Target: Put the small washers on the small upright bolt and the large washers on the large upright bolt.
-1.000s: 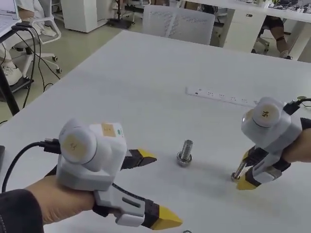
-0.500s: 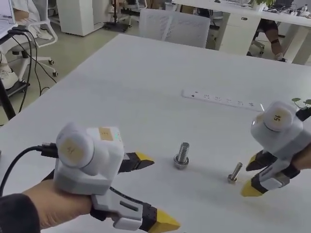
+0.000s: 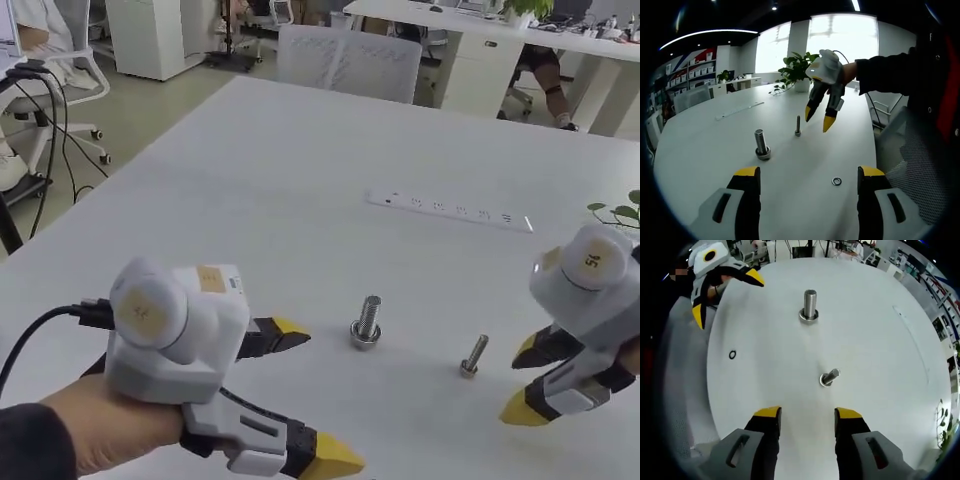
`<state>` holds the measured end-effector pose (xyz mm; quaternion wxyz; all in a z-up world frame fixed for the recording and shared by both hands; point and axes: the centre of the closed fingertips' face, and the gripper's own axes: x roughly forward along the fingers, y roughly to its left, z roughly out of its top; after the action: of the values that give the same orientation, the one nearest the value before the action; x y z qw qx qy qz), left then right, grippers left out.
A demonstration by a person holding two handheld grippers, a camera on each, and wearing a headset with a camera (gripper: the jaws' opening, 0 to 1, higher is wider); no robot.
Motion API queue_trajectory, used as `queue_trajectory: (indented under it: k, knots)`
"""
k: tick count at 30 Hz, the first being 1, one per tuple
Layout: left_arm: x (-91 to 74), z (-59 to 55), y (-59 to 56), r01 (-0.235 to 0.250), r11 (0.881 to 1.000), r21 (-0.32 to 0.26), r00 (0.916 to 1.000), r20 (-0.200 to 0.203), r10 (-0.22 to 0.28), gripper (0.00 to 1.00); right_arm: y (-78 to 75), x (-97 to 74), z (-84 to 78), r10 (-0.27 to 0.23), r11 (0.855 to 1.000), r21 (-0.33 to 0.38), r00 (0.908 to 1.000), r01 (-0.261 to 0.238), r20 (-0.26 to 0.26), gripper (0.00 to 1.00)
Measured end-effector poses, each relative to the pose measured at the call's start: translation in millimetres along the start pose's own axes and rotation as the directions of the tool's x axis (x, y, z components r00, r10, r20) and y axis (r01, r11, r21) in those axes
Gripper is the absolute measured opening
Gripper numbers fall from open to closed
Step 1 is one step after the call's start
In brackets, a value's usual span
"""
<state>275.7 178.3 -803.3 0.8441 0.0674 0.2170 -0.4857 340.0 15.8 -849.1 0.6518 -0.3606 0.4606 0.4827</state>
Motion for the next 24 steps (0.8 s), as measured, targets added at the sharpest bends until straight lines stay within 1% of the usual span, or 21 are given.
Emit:
queue_trajectory:
  k: [8,11,13,14,15,16,20,24]
  knots:
    - [-0.1,0.3,0.1,-0.001,1.0,0.0,1.0,0.004,0.001,0.79,17.6,-0.1,-0.3,0.006,1.0,0.005,0.9998,-0.007,0.02,0.44]
    - [-0.2,0.7,-0.4,-0.001,1.0,0.0,1.0,0.006,0.001,0.79,29.5,0.0,2.6,0.013,1.0,-0.011,0.9997,-0.013,0.022,0.44]
    - [-0.1,0.4,-0.9,0.0,1.0,0.0,1.0,0.005,0.0,0.79,33.0,0.5,4.6,0.02,1.0,-0.022,0.9994,-0.02,0.027,0.44]
    - [-0.1,0.2,-1.1,0.0,1.0,0.002,1.0,0.004,0.0,0.79,38.5,1.5,7.4,0.028,0.999,-0.028,0.9991,-0.027,0.031,0.43]
    - [0.0,0.1,-1.4,0.001,1.0,0.002,1.0,0.004,-0.001,0.79,40.8,2.1,8.4,0.032,0.999,-0.032,0.9989,-0.031,0.033,0.43]
    - [0.1,0.2,-1.8,0.002,1.0,0.002,1.0,0.003,-0.002,0.79,48.1,3.5,11.2,0.045,0.998,-0.049,0.9985,-0.043,0.032,0.43]
    - [-0.2,0.6,-2.4,0.003,1.0,0.006,1.0,0.004,-0.003,0.79,69.0,8.6,24.2,0.073,0.991,-0.117,0.9968,-0.069,0.031,0.42]
    - [-0.5,0.4,-2.9,0.004,1.0,0.006,1.0,0.003,-0.004,0.79,83.0,12.8,34.6,0.094,0.982,-0.164,0.9953,-0.089,0.023,0.41]
